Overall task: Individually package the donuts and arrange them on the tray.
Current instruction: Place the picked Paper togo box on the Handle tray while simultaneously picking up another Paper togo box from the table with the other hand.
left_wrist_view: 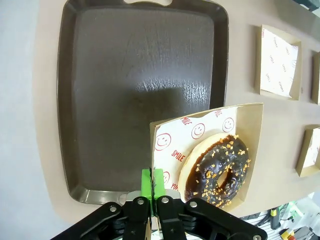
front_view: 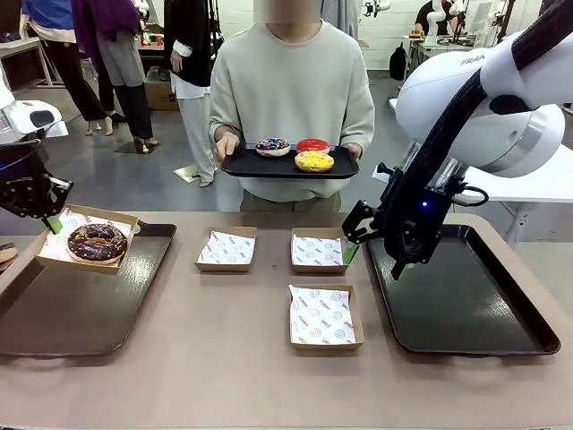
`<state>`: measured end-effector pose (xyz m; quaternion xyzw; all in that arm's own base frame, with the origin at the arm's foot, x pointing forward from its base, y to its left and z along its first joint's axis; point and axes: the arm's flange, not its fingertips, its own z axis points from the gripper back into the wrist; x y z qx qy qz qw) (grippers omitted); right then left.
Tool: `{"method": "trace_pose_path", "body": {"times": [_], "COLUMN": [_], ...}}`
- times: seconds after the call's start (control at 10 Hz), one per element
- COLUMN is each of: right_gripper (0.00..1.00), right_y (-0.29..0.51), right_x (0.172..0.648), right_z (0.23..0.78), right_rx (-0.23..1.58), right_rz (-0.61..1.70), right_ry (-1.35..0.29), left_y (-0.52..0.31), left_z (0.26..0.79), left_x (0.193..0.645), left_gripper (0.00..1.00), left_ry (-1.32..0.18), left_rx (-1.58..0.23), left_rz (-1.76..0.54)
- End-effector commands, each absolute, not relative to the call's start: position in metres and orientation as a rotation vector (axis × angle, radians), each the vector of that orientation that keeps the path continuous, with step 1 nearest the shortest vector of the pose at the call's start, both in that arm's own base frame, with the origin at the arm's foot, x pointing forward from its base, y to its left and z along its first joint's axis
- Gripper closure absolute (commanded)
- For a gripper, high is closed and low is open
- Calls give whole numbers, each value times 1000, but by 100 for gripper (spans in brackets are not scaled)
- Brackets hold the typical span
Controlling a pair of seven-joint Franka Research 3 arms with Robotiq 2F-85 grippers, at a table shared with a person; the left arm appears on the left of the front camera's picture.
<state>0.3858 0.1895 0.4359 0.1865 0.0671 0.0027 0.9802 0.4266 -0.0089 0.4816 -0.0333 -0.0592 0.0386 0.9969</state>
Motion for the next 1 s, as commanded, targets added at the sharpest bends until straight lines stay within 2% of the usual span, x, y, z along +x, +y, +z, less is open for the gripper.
{"method": "trace_pose_path", "body": {"times": [0.0,0.4,0.9], "right_gripper": [0,0,0], "right_y": [192,190,245], "right_x": [388,386,374], "right_z": [438,436,383], "right_rx": [364,378,152], "right_rz": [7,6,-101], "right_ry": [134,135,69], "left_y": [-11,-9,20], "left_z": [483,482,447], "left_x": [426,427,403], "left_gripper": [99,99,99], "left_ry": [-116,-118,-74], "left_rx": [-66,-67,-90], "left_rz": [80,77,-68]}}
